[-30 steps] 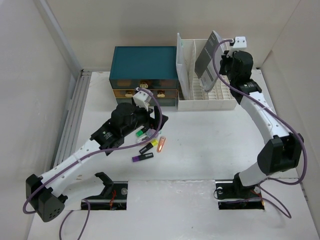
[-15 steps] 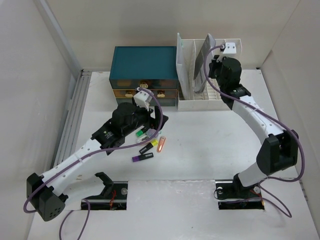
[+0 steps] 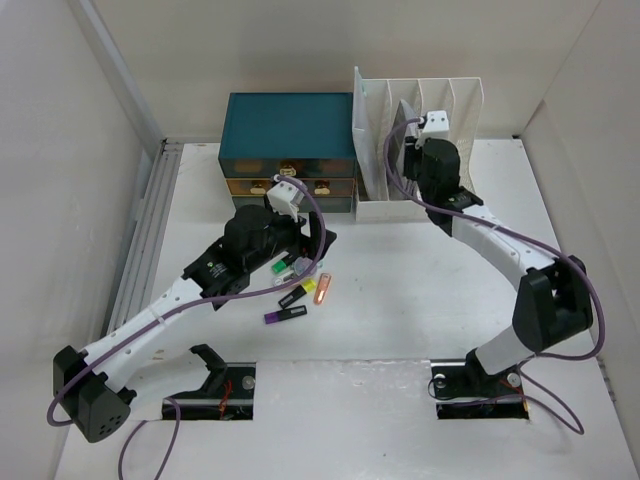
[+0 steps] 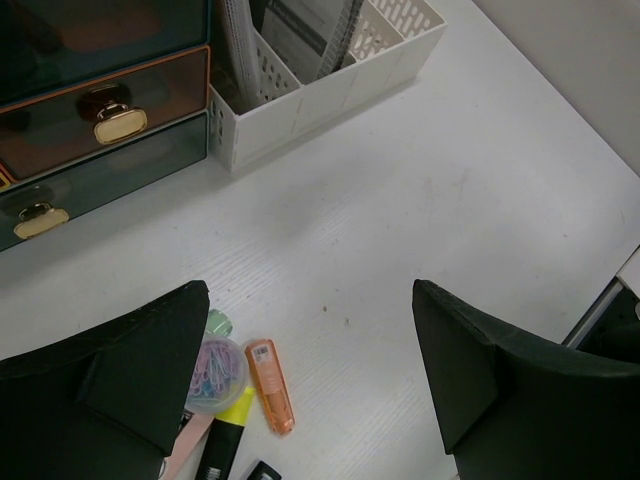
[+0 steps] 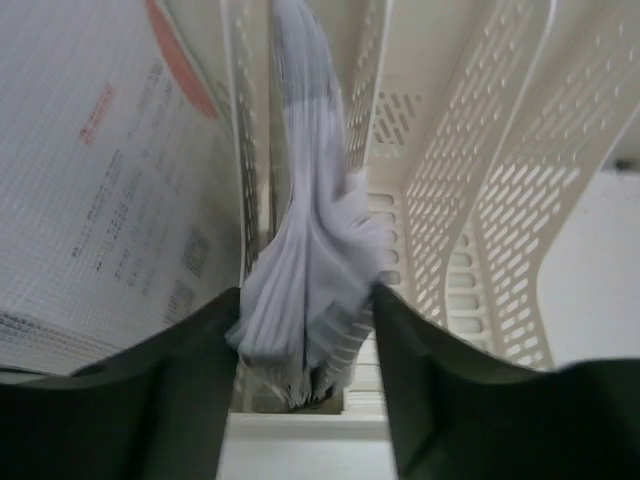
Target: Organize the desk
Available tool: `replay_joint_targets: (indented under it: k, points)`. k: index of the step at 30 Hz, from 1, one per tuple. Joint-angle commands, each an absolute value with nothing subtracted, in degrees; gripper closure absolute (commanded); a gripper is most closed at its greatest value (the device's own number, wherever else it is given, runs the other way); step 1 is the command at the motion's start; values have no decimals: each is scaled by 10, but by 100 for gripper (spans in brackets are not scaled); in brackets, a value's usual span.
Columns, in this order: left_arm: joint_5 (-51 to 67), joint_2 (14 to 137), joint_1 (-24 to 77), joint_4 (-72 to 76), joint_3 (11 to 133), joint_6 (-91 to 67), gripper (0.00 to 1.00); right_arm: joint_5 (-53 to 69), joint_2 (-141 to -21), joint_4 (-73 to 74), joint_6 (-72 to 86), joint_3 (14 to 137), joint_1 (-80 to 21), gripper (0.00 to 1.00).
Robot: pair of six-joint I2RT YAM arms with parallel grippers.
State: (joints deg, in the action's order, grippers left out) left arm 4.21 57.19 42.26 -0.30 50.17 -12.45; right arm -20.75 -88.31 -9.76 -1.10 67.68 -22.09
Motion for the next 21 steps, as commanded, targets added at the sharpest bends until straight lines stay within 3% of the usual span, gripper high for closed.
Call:
replay_joint_targets:
  k: [1,5,11,15,16,17,19,21]
  points:
    - [30,556,420,14,500,-118,20,-194,-839,-177,-28,679,-225,34]
    - [19,556,420,14,500,-123,15,-174,-807,-163,-35,679,-225,1]
    - [13,545,387,25,500,-142,12,-144,-714,-102,-80,686,-225,1]
    - [-31,545,348,25,521,-170,12,96,-650,26,-91,708,-193,1]
    - [-46,545,341,14,530,-177,9,256,-644,53,-91,716,-165,1]
    - [-63,557,329,2,541,-185,7,335,-644,109,-91,716,-155,1]
    - [-104,583,323,-50,590,-192,7,450,-651,149,-84,725,-155,20]
    - [-133,631,308,-83,640,-192,9,487,-651,171,-76,723,-155,38]
